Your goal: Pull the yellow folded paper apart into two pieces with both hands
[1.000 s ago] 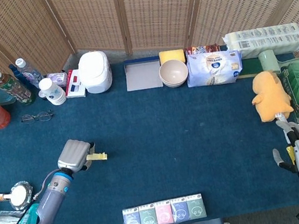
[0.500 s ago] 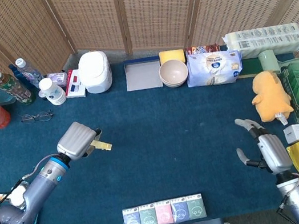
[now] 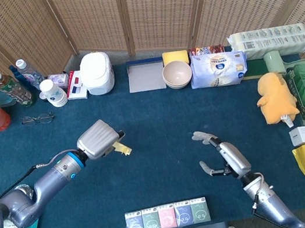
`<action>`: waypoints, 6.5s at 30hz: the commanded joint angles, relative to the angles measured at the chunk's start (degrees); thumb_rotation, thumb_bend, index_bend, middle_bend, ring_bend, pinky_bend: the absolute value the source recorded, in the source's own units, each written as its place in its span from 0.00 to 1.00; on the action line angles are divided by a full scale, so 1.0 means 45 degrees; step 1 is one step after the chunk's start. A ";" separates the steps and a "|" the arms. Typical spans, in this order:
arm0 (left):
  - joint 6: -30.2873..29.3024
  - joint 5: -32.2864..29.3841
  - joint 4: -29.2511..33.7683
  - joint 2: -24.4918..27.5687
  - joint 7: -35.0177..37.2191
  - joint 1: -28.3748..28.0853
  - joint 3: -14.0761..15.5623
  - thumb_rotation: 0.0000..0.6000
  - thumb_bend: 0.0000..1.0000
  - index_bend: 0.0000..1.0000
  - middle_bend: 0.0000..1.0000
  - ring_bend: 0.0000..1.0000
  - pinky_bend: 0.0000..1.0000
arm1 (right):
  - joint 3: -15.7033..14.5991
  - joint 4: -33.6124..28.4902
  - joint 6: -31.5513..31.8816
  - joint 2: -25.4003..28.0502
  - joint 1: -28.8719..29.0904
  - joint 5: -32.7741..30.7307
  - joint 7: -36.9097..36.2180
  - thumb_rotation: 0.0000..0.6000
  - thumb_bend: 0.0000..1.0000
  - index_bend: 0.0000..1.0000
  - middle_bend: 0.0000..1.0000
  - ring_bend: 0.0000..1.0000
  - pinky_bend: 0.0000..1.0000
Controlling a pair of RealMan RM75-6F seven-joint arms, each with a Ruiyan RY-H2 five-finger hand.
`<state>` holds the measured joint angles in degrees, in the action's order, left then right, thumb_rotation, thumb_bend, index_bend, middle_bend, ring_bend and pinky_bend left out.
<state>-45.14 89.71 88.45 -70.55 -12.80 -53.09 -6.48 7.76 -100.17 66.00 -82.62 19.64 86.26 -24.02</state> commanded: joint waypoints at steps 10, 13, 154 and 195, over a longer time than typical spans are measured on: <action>0.0368 0.0215 -0.0067 -0.0060 0.0673 -0.0756 -0.0141 1.00 0.37 0.60 0.95 1.00 0.91 | 0.0689 0.0995 -0.0618 -0.0827 0.1217 0.0107 -0.1604 1.00 0.45 0.18 0.66 0.65 0.65; 0.0552 0.0123 -0.0015 -0.0011 0.0799 -0.0920 -0.0201 1.00 0.37 0.61 0.95 1.00 0.91 | 0.0811 0.1165 -0.0849 -0.0847 0.1539 0.0193 -0.2064 1.00 0.45 0.20 0.71 0.70 0.69; 0.1275 -0.1230 0.0105 -0.0926 0.0743 -0.2278 0.0206 1.00 0.37 0.60 0.95 1.00 0.91 | 0.0980 0.1468 -0.2470 -0.1885 0.4517 -0.1948 -0.1754 1.00 0.48 0.59 0.84 0.81 0.76; 0.1257 -0.2635 -0.1065 -0.1147 -0.0169 -0.1548 0.0565 1.00 0.37 0.53 0.92 0.97 0.91 | 0.0622 0.1729 -0.2340 -0.0296 0.3601 -0.1925 -0.2281 1.00 0.51 0.19 0.42 0.37 0.42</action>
<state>-39.43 78.20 83.83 -75.40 -13.08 -60.04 -3.78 10.81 -92.70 55.42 -84.53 36.24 77.19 -33.63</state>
